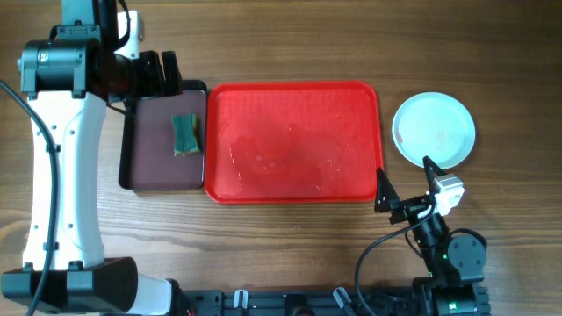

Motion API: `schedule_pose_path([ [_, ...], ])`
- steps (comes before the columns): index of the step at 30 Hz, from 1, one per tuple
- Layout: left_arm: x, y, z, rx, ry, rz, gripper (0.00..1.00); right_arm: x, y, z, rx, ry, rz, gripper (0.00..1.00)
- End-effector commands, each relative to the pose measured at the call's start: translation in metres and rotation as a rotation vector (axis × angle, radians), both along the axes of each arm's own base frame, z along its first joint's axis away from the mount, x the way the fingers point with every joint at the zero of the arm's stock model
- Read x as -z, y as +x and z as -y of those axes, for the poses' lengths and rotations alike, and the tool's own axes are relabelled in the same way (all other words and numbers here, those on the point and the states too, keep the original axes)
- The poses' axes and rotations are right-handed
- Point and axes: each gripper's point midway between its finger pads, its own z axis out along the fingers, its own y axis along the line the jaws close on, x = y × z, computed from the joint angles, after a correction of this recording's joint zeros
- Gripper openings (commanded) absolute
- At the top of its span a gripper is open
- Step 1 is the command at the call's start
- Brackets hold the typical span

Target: Clean dirty plates on tray and stack at the side

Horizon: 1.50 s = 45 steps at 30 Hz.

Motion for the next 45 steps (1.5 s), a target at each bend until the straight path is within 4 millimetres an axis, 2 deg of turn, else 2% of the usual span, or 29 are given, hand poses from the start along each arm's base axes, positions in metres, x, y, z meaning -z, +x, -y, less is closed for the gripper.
schedule_pose_path([
  [1, -0.001, 0.0, 0.002, 0.006, -0.01, 0.004, 1.0, -0.003, 0.0, 0.002, 0.014, -0.015, 0.022, 1.0],
  [8, -0.001, 0.0, 0.001, 0.005, -0.009, 0.005, 1.0, -0.003, 0.0, 0.002, 0.014, -0.015, 0.022, 1.0],
  [10, -0.007, -0.004, 0.004, 0.012, -0.009, 0.018, 1.0, -0.003, 0.0, 0.002, 0.014, -0.015, 0.022, 1.0],
  [11, -0.023, -0.014, 0.006, 0.029, 0.013, 0.062, 1.0, -0.003, 0.0, 0.002, 0.014, -0.015, 0.022, 1.0],
  [14, -0.049, -0.022, 0.014, 0.048, 0.006, 0.173, 1.0, -0.003, 0.0, 0.002, 0.014, -0.015, 0.022, 1.0],
  [15, -0.067, -0.023, 0.021, 0.066, -0.003, 0.288, 1.0, -0.003, 0.0, 0.002, 0.014, -0.015, 0.022, 1.0],
  [17, -0.08, -0.028, 0.028, 0.087, -0.018, 0.402, 1.0, -0.003, 0.0, 0.002, 0.014, -0.015, 0.022, 1.0],
  [19, -0.082, -0.039, 0.034, 0.111, -0.046, 0.508, 1.0, -0.003, 0.0, 0.002, 0.014, -0.015, 0.022, 1.0],
  [21, -0.07, -0.052, 0.036, 0.127, -0.063, 0.591, 1.0, -0.003, 0.0, 0.002, 0.014, -0.015, 0.022, 1.0],
  [24, -0.039, -0.072, 0.035, 0.129, -0.066, 0.708, 1.0, -0.003, 0.0, 0.002, 0.014, -0.016, 0.022, 1.0],
  [30, 0.041, -0.109, 0.033, 0.135, -0.076, 0.921, 1.0, -0.003, 0.0, 0.002, 0.014, -0.015, 0.023, 1.0],
  [34, 0.078, -0.121, 0.032, 0.135, -0.076, 0.992, 1.0, -0.003, 0.0, 0.002, 0.014, -0.015, 0.022, 1.0],
  [36, 0.089, -0.125, 0.03, 0.129, -0.072, 1.013, 1.0, -0.003, 0.0, 0.002, 0.014, -0.015, 0.022, 1.0],
  [45, 0.106, -0.128, 0.018, 0.085, -0.045, 1.051, 1.0, -0.003, 0.0, 0.002, 0.014, -0.015, 0.022, 1.0],
])
